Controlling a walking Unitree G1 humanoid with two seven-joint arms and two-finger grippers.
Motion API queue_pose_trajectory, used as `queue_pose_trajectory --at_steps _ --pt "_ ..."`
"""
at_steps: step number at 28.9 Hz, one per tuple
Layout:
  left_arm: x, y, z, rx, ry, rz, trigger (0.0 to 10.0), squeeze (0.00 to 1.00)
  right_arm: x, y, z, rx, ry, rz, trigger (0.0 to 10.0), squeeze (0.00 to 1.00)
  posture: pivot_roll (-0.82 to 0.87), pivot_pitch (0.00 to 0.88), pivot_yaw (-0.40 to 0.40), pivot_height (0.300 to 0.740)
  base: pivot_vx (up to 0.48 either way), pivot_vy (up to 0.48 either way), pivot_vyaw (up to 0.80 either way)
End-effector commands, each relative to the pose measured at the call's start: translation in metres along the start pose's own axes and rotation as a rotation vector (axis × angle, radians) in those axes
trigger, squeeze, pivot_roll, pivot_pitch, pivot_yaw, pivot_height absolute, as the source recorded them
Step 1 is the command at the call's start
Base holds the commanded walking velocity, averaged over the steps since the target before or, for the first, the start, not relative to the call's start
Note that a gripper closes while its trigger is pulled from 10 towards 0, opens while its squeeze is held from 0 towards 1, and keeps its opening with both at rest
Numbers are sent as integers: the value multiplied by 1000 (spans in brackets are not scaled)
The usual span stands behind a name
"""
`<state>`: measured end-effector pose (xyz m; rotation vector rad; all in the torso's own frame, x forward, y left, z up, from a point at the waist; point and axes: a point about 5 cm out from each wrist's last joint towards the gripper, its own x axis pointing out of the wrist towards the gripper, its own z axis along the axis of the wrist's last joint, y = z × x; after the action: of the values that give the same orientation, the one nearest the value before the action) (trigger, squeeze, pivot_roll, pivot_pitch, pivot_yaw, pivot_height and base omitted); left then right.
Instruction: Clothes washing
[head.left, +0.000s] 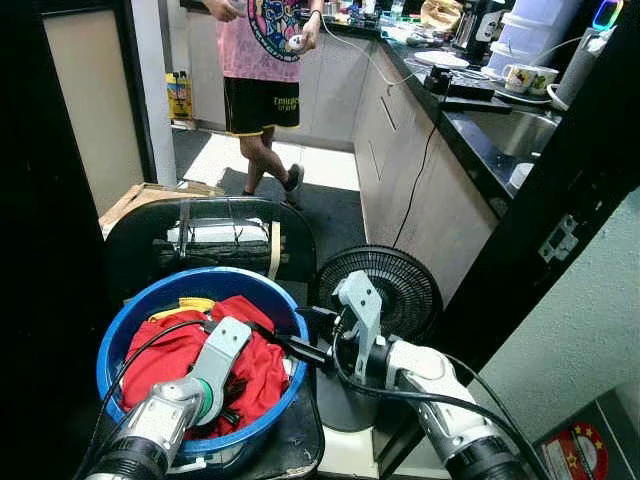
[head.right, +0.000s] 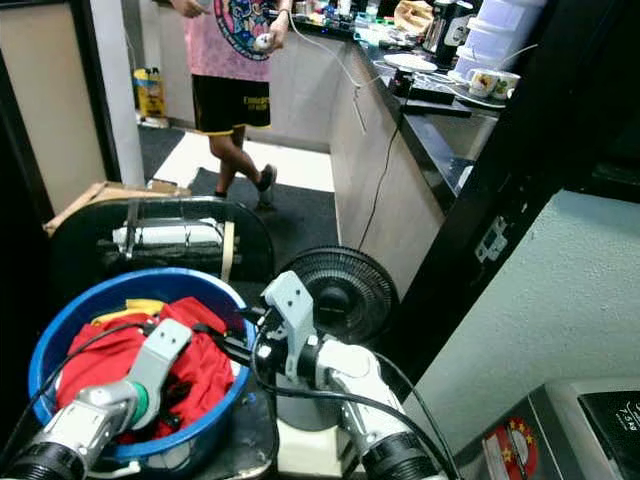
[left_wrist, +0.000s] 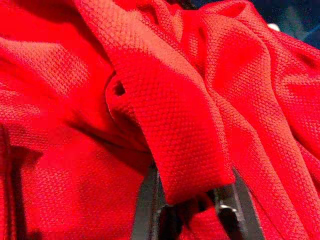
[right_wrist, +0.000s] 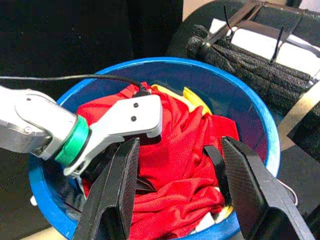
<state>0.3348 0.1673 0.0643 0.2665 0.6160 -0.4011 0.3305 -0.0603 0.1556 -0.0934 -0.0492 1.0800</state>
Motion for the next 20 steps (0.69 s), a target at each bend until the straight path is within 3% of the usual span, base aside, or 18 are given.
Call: queue_pose_trajectory --at_steps 1,4,7,8,10,12,14,15,16,18,19,20 --pt "3 -13 -17 -35 54 -60 0 0 -1 0 2 6 -13 4 10000 0 -21 22 -70 740 0 0 0" --pt "1 -13 -15 -42 23 -72 0 0 0 0 4 21 -33 7 10000 0 -21 20 -69 740 0 0 0" --pt "-4 -11 -6 -42 -63 -80 0 0 -1 -1 8 41 -64 6 10000 0 -18 13 -67 740 0 0 0" --pt "-9 -11 2 -38 -140 -82 0 0 -2 -1 10 56 -85 -1 10000 0 -18 12 -66 740 0 0 0" --pt "-9 -11 2 -38 -140 -82 0 0 -2 -1 10 56 -85 -1 10000 0 -18 12 -66 740 0 0 0" --pt "-22 -13 21 -29 -308 -112 0 0 -5 -4 15 100 -135 -16 10000 0 -12 12 -66 740 0 0 0" --pt "-22 -13 21 -29 -308 -112 0 0 -5 -4 15 100 -135 -16 10000 0 -12 12 -66 740 0 0 0" --pt "-32 -15 33 -23 -413 -124 0 0 -7 -5 17 120 -158 -20 10000 0 -13 9 -65 740 0 0 0" --pt "-32 -15 33 -23 -413 -124 0 0 -7 -5 17 120 -158 -20 10000 0 -13 9 -65 740 0 0 0" --pt "-57 -16 63 -39 -655 -106 0 0 -10 -6 20 153 -192 -18 10000 0 -13 8 -64 740 0 0 0" --pt "-57 -16 63 -39 -655 -106 0 0 -10 -6 20 153 -192 -18 10000 0 -13 8 -64 740 0 0 0" --pt "-72 -13 80 -58 -789 -74 0 0 -11 -6 22 164 -206 -7 10000 0 -10 6 -63 740 0 0 0"
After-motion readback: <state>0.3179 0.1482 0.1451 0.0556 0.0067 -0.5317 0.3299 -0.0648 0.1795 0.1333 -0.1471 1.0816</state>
